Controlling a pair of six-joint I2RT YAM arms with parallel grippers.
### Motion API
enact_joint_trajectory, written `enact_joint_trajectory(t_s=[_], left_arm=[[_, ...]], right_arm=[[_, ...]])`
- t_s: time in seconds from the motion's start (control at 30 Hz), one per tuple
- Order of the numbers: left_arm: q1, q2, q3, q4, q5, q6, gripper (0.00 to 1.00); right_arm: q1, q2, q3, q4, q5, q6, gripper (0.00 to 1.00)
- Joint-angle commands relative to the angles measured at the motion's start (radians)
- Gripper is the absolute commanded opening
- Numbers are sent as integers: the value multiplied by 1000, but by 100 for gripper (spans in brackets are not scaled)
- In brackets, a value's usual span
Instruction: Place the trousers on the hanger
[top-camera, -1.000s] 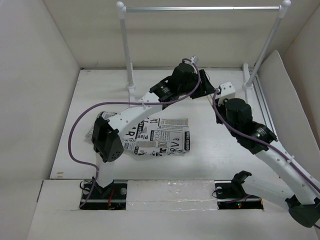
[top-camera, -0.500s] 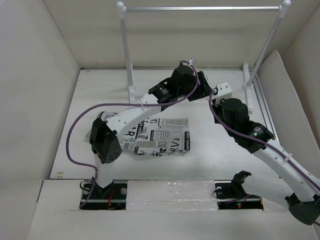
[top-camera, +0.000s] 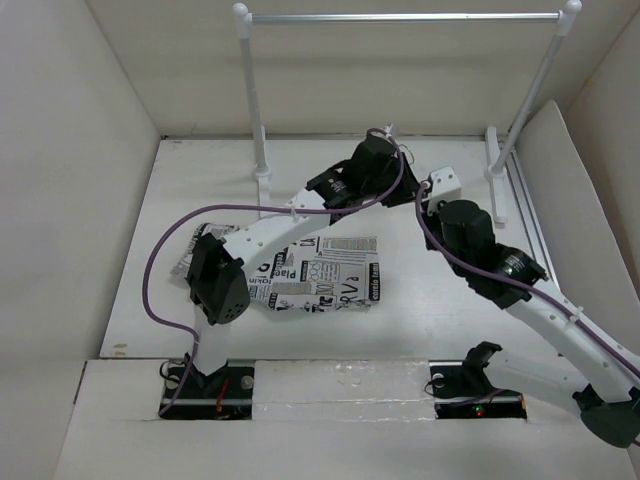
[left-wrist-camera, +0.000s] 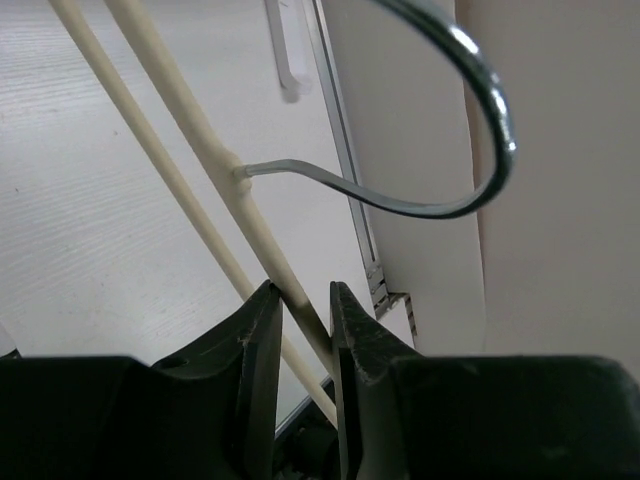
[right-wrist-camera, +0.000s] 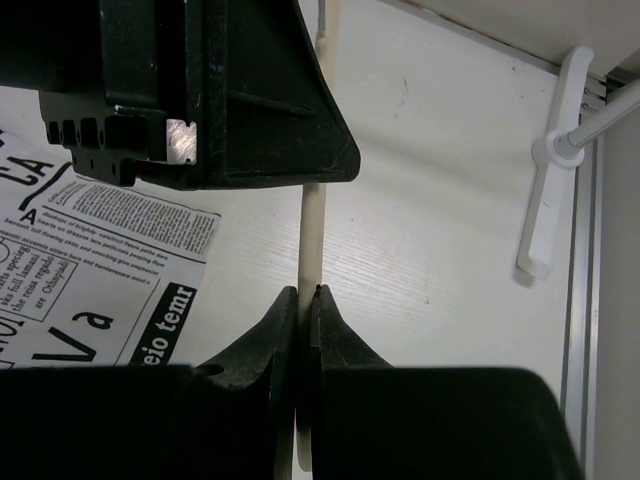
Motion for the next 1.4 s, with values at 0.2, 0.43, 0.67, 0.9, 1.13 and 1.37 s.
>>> enact_joint_trajectory(t_s=[0.2,0.43,0.67,0.9,1.13,1.37], left_arm=[[-4,-78,-139,116,35,-13,0],[-4,-217,-525,389,62,-107,0],[-49,-293,-682,452,7,-141,0],[-161,-382,-938,619,-225,-248,0],[-195,-332,-1041,690,-369,-285,0],[-195,-267,-1067,664,-465,-348,0]], right_arm=[[21,-38,57,-22,-69,29,55],[-36,-79,104,-227,-318,90,76],[-114,-144,-70,-124,-505,162,47],[-123,-93,-285,117,-702,233,0],[-183,46,-433,402,-752,250,15],[-233,244,-485,569,-781,248,21]])
